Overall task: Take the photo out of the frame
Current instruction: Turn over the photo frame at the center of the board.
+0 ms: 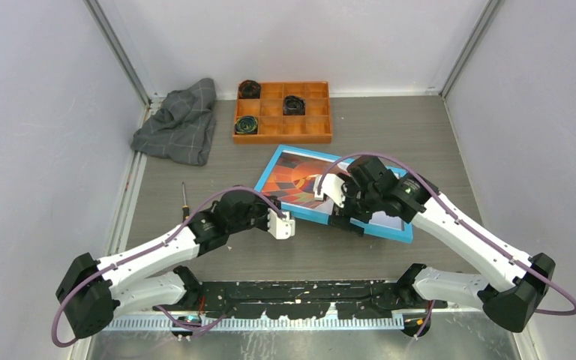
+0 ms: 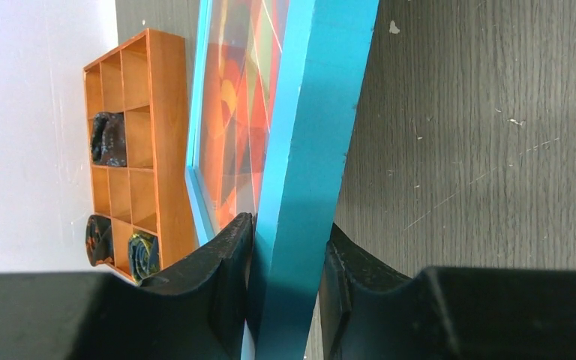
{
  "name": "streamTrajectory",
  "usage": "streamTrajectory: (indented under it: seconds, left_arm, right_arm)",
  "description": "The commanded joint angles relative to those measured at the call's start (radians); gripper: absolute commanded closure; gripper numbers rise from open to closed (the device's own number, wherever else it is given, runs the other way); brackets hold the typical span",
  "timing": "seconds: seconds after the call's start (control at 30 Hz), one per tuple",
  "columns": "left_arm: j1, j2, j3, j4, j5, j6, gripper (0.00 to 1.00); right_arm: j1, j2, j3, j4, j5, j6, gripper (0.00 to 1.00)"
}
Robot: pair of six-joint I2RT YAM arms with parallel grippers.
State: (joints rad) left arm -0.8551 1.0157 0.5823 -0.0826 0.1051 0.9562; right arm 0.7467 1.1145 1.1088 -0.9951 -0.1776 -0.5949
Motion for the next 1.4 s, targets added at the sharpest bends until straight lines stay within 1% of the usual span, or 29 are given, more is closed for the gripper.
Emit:
streamTrajectory:
  seconds: [0.0,0.07,0.2,0.3,0.4,0.5,0.63,0.73,0.8,0.83,0.9,0.93,1.0,1.03,1.07,1.1,1.13,1.2,1.3,1.37]
  left_arm:
    - [0.017,0.003,0.094,-0.072,0.040,-0.106,0.89]
    - [0.028,0.003,0.112,-0.098,0.067,-0.120,0.89]
    - [0.036,0.013,0.142,-0.142,0.092,-0.128,0.88]
    - [0.041,0.019,0.158,-0.162,0.095,-0.131,0.88]
    - [0.046,0.024,0.176,-0.183,0.107,-0.134,0.87]
    - [0.050,0.035,0.185,-0.194,0.108,-0.131,0.87]
    - [0.058,0.061,0.215,-0.227,0.113,-0.137,0.86]
    - [0.069,0.081,0.240,-0.248,0.121,-0.148,0.85]
    - [0.078,0.088,0.252,-0.257,0.122,-0.156,0.82]
    - [0.082,0.089,0.255,-0.262,0.122,-0.159,0.74]
    - [0.093,0.083,0.258,-0.264,0.124,-0.174,0.55]
    - [0.099,0.075,0.256,-0.264,0.126,-0.177,0.49]
    - [0.116,0.051,0.250,-0.268,0.133,-0.181,0.39]
    - [0.127,0.036,0.247,-0.273,0.137,-0.181,0.31]
    - [0.139,0.009,0.246,-0.285,0.143,-0.182,0.20]
    - [0.153,-0.014,0.248,-0.297,0.148,-0.182,0.06]
    - [0.168,-0.029,0.252,-0.312,0.156,-0.182,0.01]
    - [0.201,-0.080,0.270,-0.337,0.165,-0.181,0.00]
    - [0.234,-0.107,0.334,-0.397,0.131,-0.181,0.00]
    - [0.256,-0.122,0.385,-0.427,0.102,-0.184,0.00]
  right_arm:
    - [0.026,-0.031,-0.060,0.072,0.133,-0.060,0.13]
    - [0.042,-0.038,-0.095,0.114,0.172,-0.066,0.13]
    - [0.066,-0.041,-0.157,0.251,0.345,-0.093,0.12]
    - [0.084,-0.044,-0.183,0.319,0.425,-0.124,0.13]
    - [0.107,-0.042,-0.203,0.372,0.493,-0.159,0.17]
    - [0.138,-0.028,-0.212,0.384,0.568,-0.202,0.23]
    - [0.172,-0.018,-0.213,0.380,0.625,-0.233,0.36]
    - [0.186,-0.027,-0.211,0.371,0.618,-0.237,0.52]
    - [0.192,-0.033,-0.205,0.357,0.607,-0.232,0.63]
    - [0.194,-0.037,-0.201,0.350,0.601,-0.227,0.67]
    - [0.198,-0.041,-0.184,0.327,0.584,-0.212,0.76]
    - [0.199,-0.042,-0.171,0.312,0.574,-0.201,0.80]
    - [0.198,-0.045,-0.142,0.279,0.546,-0.181,0.84]
    - [0.198,-0.045,-0.120,0.261,0.531,-0.172,0.85]
    - [0.198,-0.045,-0.099,0.241,0.513,-0.162,0.88]
    - [0.198,-0.042,-0.078,0.218,0.498,-0.147,0.89]
    - [0.198,-0.041,-0.051,0.198,0.484,-0.137,0.91]
    - [0.198,-0.030,0.006,0.149,0.454,-0.113,0.93]
    - [0.193,-0.006,0.091,0.103,0.418,-0.074,0.99]
    - [0.189,0.016,0.144,0.076,0.406,-0.053,0.99]
